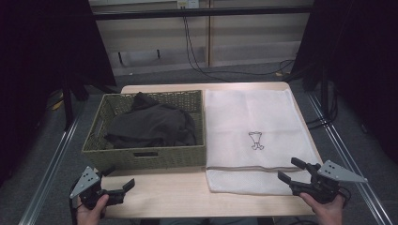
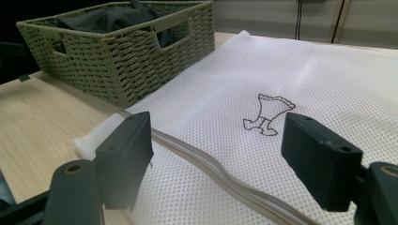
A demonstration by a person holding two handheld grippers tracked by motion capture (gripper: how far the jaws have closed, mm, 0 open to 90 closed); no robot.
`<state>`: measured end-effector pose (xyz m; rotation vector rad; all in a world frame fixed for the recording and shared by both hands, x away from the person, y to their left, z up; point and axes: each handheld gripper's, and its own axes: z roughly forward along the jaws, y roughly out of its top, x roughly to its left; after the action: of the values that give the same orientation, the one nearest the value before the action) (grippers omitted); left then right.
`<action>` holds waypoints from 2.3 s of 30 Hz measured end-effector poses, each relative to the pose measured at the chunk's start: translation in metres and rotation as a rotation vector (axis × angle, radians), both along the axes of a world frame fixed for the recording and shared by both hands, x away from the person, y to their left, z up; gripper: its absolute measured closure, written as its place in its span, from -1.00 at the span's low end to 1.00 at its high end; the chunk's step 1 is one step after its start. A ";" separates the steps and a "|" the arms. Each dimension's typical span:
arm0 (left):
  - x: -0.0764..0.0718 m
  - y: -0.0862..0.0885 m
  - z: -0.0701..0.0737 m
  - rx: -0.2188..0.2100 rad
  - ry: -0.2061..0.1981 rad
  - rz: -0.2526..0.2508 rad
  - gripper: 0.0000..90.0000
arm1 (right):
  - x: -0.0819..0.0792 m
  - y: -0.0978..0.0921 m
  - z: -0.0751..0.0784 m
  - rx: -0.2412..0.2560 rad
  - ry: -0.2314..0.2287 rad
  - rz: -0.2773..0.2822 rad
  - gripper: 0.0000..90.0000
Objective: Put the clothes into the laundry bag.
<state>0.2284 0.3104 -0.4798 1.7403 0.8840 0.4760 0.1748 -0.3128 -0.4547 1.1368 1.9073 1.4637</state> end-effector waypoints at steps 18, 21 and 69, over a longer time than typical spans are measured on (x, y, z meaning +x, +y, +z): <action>0.001 -0.006 -0.001 0.020 0.012 -0.034 -0.91 | 0.040 0.029 0.002 -0.160 0.194 0.193 0.21; 0.000 -0.010 -0.001 0.063 0.005 -0.046 -0.91 | 0.051 0.035 0.002 -0.186 0.216 0.216 0.23; 0.006 -0.006 -0.002 0.027 0.051 -0.058 -0.90 | 0.110 0.047 -0.042 -0.406 0.346 0.263 0.20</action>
<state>0.2344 0.3046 -0.4817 1.8039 0.8643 0.4090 0.2851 -0.2662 -0.4972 1.0201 2.5294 0.9686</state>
